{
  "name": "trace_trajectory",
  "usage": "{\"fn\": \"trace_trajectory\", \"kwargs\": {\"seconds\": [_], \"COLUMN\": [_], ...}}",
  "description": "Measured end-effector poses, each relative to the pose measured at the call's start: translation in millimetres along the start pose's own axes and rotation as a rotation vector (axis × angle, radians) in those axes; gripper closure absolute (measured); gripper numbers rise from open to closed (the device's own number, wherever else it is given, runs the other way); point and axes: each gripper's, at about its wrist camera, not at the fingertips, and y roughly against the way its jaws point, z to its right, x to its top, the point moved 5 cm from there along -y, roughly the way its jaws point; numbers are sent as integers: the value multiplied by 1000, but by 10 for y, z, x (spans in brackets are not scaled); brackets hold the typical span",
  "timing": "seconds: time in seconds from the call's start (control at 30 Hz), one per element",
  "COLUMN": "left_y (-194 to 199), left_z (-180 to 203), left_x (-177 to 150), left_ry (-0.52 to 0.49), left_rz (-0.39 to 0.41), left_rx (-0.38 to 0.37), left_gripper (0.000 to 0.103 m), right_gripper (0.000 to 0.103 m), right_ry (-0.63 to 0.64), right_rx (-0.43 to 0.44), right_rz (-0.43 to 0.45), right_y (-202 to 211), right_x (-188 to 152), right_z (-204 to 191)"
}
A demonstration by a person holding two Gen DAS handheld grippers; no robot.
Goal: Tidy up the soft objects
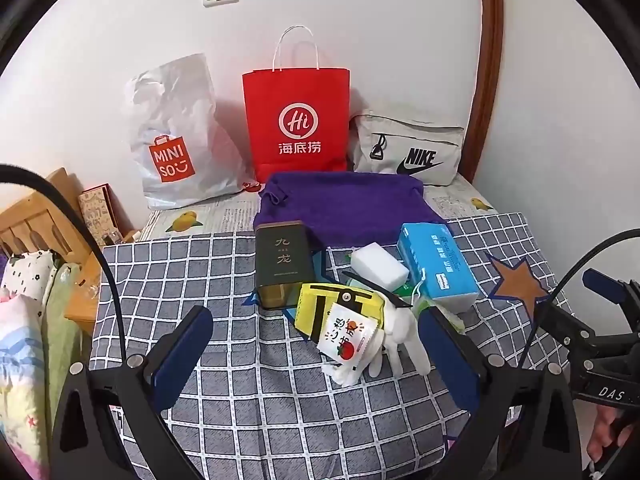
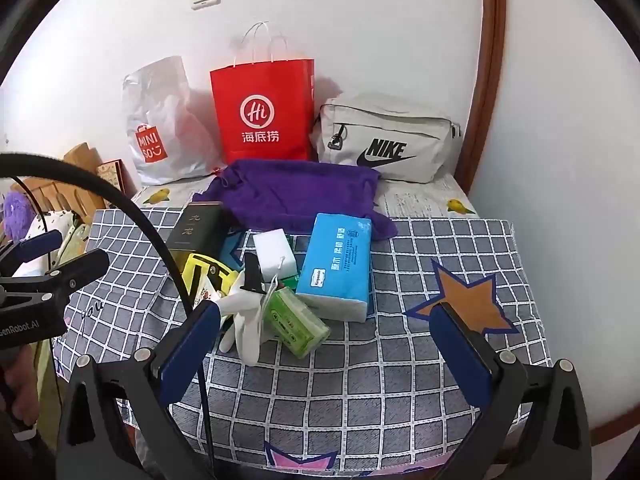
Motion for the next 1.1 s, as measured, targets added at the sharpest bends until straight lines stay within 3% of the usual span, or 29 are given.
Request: {"fn": "trace_trajectory", "kwargs": {"seconds": [1.1], "left_y": [38], "left_z": [-13], "left_x": [-39], "left_ry": [-3], "left_rz": [4], "left_rx": [-3], "left_gripper": [0], "right_gripper": [0], "right_ry": [7], "right_rx": [11], "right_rz": [32], "right_y": [144], "right_x": [34], "right_z": [-78]}}
